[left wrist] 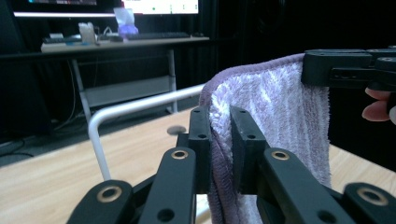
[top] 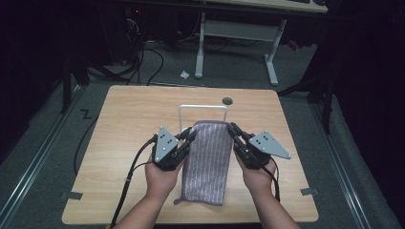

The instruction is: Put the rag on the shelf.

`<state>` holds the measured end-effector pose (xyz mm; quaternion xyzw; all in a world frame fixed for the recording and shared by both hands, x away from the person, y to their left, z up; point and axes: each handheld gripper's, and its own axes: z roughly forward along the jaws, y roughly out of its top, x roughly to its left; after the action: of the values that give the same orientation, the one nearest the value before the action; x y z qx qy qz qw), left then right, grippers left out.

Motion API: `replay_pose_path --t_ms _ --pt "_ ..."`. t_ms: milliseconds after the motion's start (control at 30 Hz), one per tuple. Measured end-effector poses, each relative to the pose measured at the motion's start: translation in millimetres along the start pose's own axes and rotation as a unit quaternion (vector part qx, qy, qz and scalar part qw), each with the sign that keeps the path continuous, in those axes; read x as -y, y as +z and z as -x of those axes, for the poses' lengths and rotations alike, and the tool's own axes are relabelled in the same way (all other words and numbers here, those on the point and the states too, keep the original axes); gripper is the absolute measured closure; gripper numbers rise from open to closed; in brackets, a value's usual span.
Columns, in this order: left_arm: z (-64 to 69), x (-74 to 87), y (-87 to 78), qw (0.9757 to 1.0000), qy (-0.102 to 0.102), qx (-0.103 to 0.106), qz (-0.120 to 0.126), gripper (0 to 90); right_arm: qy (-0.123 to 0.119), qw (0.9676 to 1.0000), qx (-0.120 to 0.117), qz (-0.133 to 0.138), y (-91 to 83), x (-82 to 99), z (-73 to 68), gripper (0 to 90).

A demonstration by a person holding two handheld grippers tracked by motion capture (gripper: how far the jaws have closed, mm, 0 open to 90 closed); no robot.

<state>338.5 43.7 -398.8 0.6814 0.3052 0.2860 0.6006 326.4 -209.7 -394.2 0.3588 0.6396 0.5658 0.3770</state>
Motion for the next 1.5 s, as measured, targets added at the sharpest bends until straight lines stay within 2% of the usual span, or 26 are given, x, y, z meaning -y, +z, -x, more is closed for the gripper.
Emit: replay_pose_path --t_ms 233,400,633,667,733,767,900,1000,1133,1300,1367,1500 --pt "-1.9 -21.5 3.0 0.9997 0.01 -0.006 0.024 80.4 -0.005 0.9997 0.004 0.022 1.0 -22.9 3.8 84.0" --pt "-4.5 -34.0 5.4 0.9991 0.024 -0.007 0.034 80.4 -0.007 0.9993 0.007 0.035 2.5 -37.5 7.2 84.0" --pt "-8.3 -45.1 11.7 0.9984 0.04 -0.013 0.038 80.4 -0.018 0.9986 0.01 0.048 7.4 -55.1 11.4 84.0" --pt "-9.3 -46.4 12.4 0.9979 0.047 -0.015 0.042 80.4 -0.016 0.9987 0.01 0.048 7.8 -56.9 11.9 84.0" --pt "-9.4 -48.0 13.2 0.9982 0.042 -0.013 0.04 80.4 -0.015 0.9985 0.01 0.051 8.9 -59.2 12.8 84.0" --pt "-10.6 -49.2 13.9 0.9977 0.048 -0.015 0.045 80.4 -0.014 0.9985 0.01 0.051 9.4 -60.2 13.2 84.0" --pt "-12.5 -51.3 15.1 0.9977 0.046 -0.014 0.047 80.4 -0.015 0.9984 0.009 0.054 10.4 -62.8 13.9 84.0" --pt "-13.9 -51.8 15.3 0.9977 0.045 -0.014 0.048 80.4 -0.012 0.9985 0.007 0.053 11.0 -63.5 14.7 84.1" --pt "-17.6 -52.6 18.0 0.9972 0.062 -0.021 0.037 80.3 -0.011 0.9986 0.002 0.052 13.4 -64.1 15.4 84.3" --pt "-26.5 -57.2 26.2 0.9976 0.061 -0.02 0.024 80.4 -0.006 0.9986 0.003 0.052 21.0 -68.5 16.9 84.4" --pt "-30.2 -59.0 30.9 0.9979 0.055 -0.023 0.024 80.4 -0.004 0.9986 0.003 0.053 25.7 -71.7 18.6 84.4" --pt "-37.2 -64.8 39.8 0.9977 0.058 -0.027 0.024 80.3 -0.003 0.9986 0.007 0.051 36.9 -77.7 22.9 84.4"
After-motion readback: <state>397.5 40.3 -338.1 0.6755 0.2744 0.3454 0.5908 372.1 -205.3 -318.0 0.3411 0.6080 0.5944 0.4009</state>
